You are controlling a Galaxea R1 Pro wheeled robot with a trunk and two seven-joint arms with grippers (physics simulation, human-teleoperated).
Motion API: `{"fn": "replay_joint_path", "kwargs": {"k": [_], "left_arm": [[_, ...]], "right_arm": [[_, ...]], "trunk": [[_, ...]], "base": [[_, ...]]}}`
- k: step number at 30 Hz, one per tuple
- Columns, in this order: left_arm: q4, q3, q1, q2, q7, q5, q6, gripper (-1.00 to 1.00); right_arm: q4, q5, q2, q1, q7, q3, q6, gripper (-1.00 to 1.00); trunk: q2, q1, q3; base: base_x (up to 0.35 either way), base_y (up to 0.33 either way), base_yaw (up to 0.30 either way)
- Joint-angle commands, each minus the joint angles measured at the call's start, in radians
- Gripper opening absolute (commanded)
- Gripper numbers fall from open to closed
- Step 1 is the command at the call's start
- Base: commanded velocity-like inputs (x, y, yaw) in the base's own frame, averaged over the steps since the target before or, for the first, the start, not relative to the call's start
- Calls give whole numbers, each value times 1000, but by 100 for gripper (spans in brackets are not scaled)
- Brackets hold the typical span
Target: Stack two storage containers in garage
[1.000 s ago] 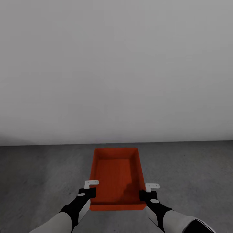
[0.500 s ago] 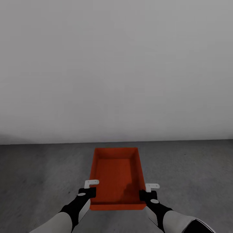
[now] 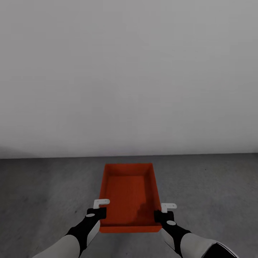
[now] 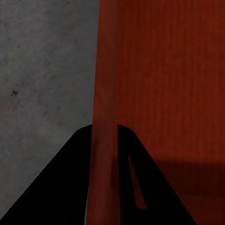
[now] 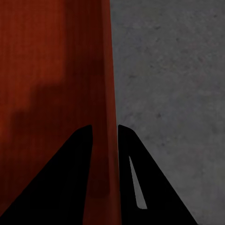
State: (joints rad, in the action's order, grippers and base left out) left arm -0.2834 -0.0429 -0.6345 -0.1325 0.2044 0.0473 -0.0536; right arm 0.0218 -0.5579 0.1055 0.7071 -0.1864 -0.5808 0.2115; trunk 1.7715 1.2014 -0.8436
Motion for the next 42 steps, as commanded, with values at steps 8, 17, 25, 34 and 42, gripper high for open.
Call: {"fn": "replay_joint_path", "kwargs": {"k": [8,17,25,34,42], "left_arm": [[0,57,-1,1,7,60,-6,-100],[1,57,-1,1,7,60,-6,-100],[3,58,-1,2,7,61,-6,-100],[4,58,-1,2,7,61,-6,-100],[4,58,-1,2,7,62,-6,-100]], "right_arm": [[1,-8,0,0,4,30,19,-100],[1,-7,0,0,4,30,19,-100],[1,-7,-1,0,4,30,19,-100],[1,-7,0,1,4,30,19,-100],[1,-7,0,1,4,30,19,-100]], "trunk": [[57,31,-26],[120,65,-54],[176,96,-79],[239,130,-107],[295,161,-132]], "base": [[0,0,0],[0,0,0],[0,0,0],[0,0,0],[0,0,0]]}}
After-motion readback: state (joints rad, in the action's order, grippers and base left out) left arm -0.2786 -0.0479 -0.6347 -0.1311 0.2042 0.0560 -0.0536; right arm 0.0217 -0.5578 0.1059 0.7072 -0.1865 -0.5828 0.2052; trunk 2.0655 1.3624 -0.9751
